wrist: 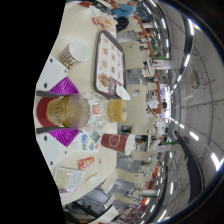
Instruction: Pour water
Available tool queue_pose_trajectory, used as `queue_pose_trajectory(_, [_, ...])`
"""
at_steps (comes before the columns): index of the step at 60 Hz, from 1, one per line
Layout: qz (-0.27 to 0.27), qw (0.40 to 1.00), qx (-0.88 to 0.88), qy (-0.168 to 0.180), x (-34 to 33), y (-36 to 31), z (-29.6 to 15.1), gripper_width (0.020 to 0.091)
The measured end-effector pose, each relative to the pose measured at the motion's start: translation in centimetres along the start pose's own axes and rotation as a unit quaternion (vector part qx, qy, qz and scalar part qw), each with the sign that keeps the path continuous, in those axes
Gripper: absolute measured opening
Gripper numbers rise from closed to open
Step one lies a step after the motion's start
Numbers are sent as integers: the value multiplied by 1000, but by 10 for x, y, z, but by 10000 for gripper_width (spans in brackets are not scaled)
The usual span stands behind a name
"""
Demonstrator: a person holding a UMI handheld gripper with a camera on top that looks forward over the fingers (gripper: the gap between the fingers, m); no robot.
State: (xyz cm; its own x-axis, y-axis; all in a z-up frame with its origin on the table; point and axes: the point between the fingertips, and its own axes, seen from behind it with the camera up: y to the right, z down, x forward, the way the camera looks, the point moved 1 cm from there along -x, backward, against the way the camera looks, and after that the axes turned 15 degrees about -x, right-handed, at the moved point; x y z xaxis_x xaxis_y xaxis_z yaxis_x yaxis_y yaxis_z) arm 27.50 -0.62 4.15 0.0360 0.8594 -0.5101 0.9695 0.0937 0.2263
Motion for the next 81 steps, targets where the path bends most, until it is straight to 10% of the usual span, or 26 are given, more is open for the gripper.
queue_pose_trajectory(18, [-1,1000,11,27,-5,0,1,510])
queue_pose_trajectory(27, [-15,1000,21,-16,-16,-8,13,860])
queue_pose_trajectory(45, [14,996,22,-85,-135,-31,3,850])
queue_pose_trajectory(81, [14,997,-8,-77,-264,-93,-19,850])
